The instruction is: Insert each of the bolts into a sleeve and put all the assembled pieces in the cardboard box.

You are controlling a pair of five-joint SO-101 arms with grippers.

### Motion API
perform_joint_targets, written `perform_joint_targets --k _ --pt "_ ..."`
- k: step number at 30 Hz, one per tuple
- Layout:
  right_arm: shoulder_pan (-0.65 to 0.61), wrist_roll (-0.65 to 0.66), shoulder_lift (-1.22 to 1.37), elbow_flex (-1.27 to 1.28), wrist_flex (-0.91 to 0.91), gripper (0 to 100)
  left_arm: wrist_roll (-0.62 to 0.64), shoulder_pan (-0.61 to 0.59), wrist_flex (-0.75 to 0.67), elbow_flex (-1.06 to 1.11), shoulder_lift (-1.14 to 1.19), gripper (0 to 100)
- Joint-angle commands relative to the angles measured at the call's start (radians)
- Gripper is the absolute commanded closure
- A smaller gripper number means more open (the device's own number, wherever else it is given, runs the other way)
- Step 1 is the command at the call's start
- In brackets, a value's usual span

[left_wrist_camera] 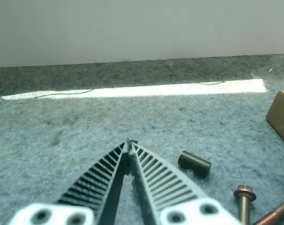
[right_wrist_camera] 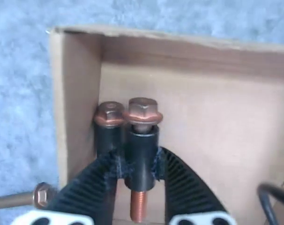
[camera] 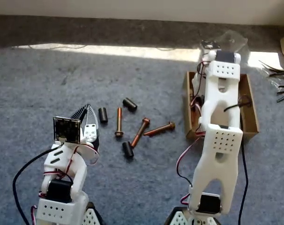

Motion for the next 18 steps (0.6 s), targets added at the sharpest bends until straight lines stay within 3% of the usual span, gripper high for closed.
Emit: perform_joint_targets --k 1,18 --pt "-0.005 0.009 -0.028 -0.070 0.033 84.5 -0.009 -0.004 -0.002 -0.005 -0.007 99" --pt "-0.071 0.005 -0.173 -0.111 0.071 83.9 -0.009 -0.005 -0.002 -0.005 -0.007 99"
